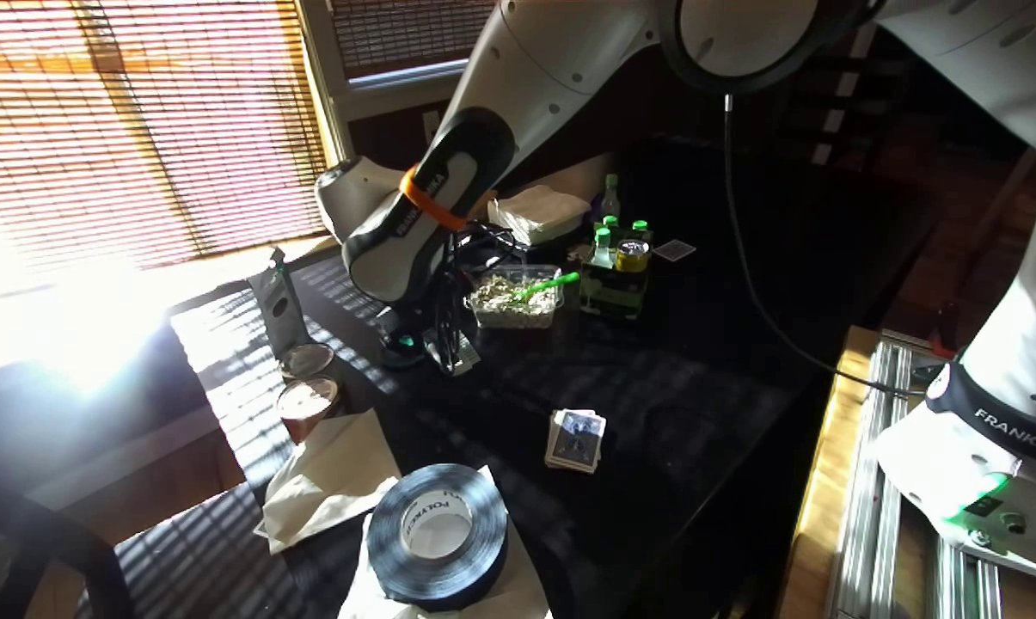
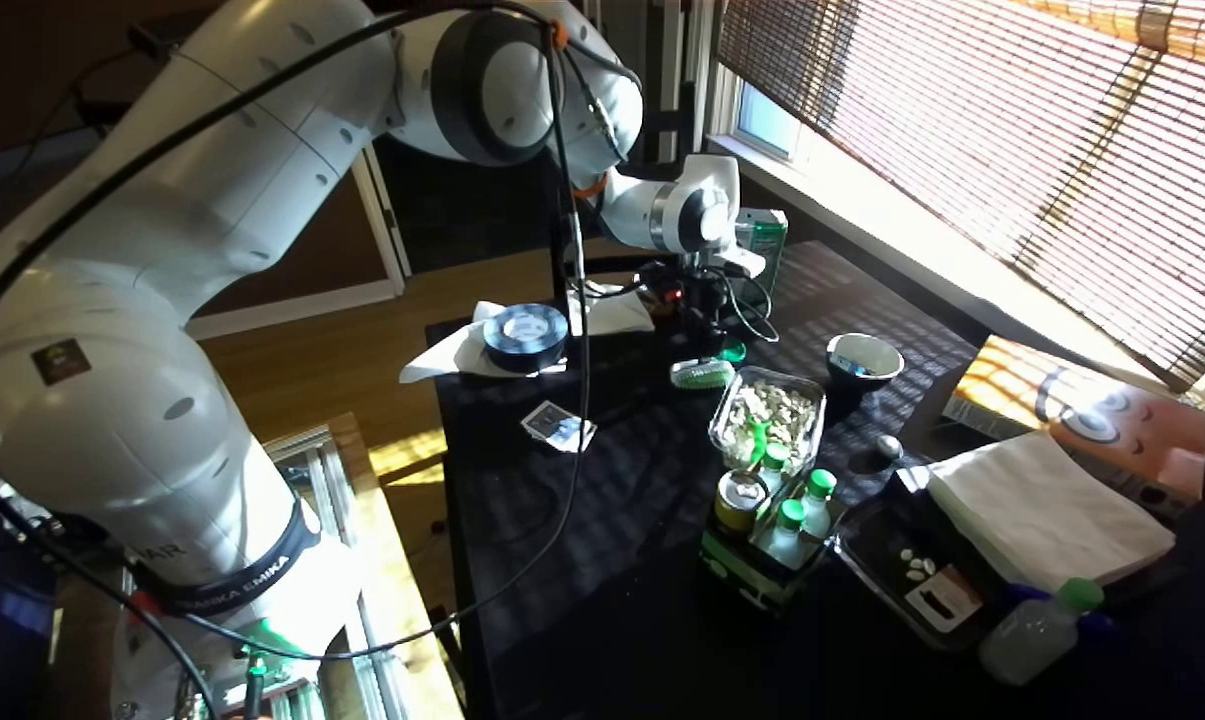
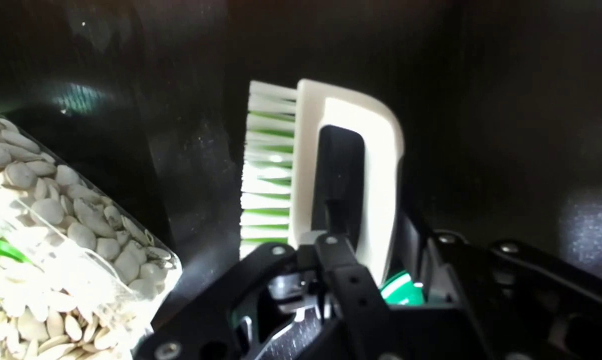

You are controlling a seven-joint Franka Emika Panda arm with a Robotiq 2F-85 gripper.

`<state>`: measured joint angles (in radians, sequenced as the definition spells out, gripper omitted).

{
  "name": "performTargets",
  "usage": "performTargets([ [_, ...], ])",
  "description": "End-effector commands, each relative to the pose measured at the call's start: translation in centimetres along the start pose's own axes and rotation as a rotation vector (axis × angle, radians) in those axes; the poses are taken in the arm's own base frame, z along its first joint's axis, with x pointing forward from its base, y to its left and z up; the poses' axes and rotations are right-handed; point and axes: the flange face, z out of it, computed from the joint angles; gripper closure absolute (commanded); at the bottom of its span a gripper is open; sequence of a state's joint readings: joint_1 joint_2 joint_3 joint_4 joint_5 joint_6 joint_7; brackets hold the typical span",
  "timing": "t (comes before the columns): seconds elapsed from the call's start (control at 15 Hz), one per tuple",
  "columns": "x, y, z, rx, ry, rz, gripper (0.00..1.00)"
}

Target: Move the brush to the left.

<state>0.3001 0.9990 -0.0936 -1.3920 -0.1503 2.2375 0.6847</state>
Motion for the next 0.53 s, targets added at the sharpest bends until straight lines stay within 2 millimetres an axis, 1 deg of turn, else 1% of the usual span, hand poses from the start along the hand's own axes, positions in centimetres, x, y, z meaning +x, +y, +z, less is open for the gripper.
performTargets([
  [0.0, 0.7, -0.4, 0.7, 0.009, -0.045, 0.027, 0.98],
  [0.07, 0.7, -0.5, 0.5, 0.010, -0.046, 0.028, 0.99],
  [0.13, 0.8, -0.5, 0.1, 0.029, -0.042, 0.018, 0.96],
  [0.27, 1.0, -0.4, -1.9, 0.131, 0.007, -0.019, 0.96],
  [0.33, 1.0, -0.1, -3.3, 0.177, 0.051, -0.030, 0.96],
  [0.47, 1.4, 0.7, -5.0, 0.263, 0.132, -0.038, 0.96],
])
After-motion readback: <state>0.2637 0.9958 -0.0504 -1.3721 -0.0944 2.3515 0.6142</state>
